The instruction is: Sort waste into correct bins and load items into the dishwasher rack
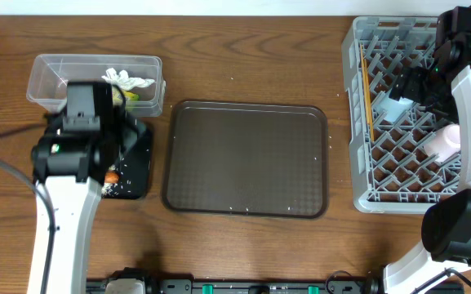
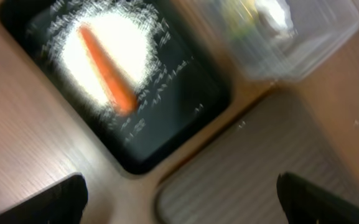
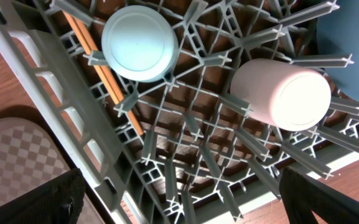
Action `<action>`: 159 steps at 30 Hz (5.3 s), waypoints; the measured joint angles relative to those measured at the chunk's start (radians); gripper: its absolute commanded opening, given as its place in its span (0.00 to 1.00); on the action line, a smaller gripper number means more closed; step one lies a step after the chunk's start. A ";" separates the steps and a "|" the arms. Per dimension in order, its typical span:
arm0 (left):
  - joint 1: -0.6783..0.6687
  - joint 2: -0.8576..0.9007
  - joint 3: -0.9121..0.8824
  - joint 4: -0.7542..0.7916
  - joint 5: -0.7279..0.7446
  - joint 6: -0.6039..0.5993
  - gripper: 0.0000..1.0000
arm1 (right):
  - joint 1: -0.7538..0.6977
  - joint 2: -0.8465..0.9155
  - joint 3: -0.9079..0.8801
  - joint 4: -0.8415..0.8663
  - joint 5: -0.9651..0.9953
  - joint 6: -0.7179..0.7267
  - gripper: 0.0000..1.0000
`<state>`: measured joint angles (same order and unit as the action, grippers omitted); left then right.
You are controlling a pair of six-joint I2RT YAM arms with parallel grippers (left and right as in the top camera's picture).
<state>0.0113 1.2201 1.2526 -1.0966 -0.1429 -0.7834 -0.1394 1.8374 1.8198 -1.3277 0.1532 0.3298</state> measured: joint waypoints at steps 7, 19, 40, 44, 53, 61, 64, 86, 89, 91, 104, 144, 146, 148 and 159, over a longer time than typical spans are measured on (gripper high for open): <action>0.000 -0.070 0.000 -0.199 0.006 -0.022 0.99 | 0.000 0.000 0.000 0.000 0.000 0.000 0.99; 0.000 -0.070 0.000 -0.205 0.006 -0.028 0.98 | 0.000 0.000 0.000 0.000 0.000 0.000 0.99; 0.000 -0.236 0.000 -0.205 0.006 -0.028 0.98 | 0.000 0.000 0.000 0.000 0.000 0.000 0.99; 0.000 -0.311 0.000 -0.205 0.006 -0.028 0.98 | 0.000 0.000 0.000 0.000 0.000 0.000 0.99; 0.000 -0.413 0.000 -0.205 0.006 -0.028 0.98 | 0.000 0.000 0.000 0.000 0.000 0.000 0.99; 0.000 -0.552 0.000 -0.206 0.006 -0.028 0.98 | 0.000 0.000 0.000 0.000 0.000 0.000 0.99; 0.000 -0.617 0.000 -0.206 0.006 -0.028 0.98 | 0.000 0.000 0.000 0.000 0.000 0.000 0.99; 0.000 -0.746 -0.105 -0.198 -0.045 -0.029 0.98 | 0.000 0.000 0.000 0.000 0.000 0.000 0.99; 0.000 -0.776 -0.181 -0.104 -0.061 -0.029 0.98 | 0.000 0.000 -0.001 0.000 0.000 0.000 0.99; 0.000 -0.805 -0.241 -0.004 -0.072 -0.029 0.98 | 0.000 0.000 -0.001 0.001 0.000 0.000 0.99; 0.000 -1.002 -0.621 0.409 -0.090 -0.023 0.98 | 0.000 0.000 -0.002 0.001 0.000 0.000 0.99; 0.000 -1.209 -1.171 0.924 0.092 0.632 0.98 | 0.001 0.000 -0.002 0.000 -0.001 0.000 0.99; 0.000 -1.210 -1.171 0.925 0.102 0.655 0.98 | 0.001 0.000 -0.002 0.000 -0.001 0.000 0.99; 0.000 -1.210 -1.172 0.929 0.115 0.689 0.98 | 0.001 0.000 -0.002 0.000 -0.001 0.000 0.99; 0.000 -1.210 -1.213 1.032 0.149 0.802 0.98 | 0.006 0.000 -0.002 0.000 -0.002 0.000 0.99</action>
<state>0.0113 0.0101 0.0399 -0.0643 0.0059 0.0189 -0.1333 1.8374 1.8175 -1.3273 0.1516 0.3298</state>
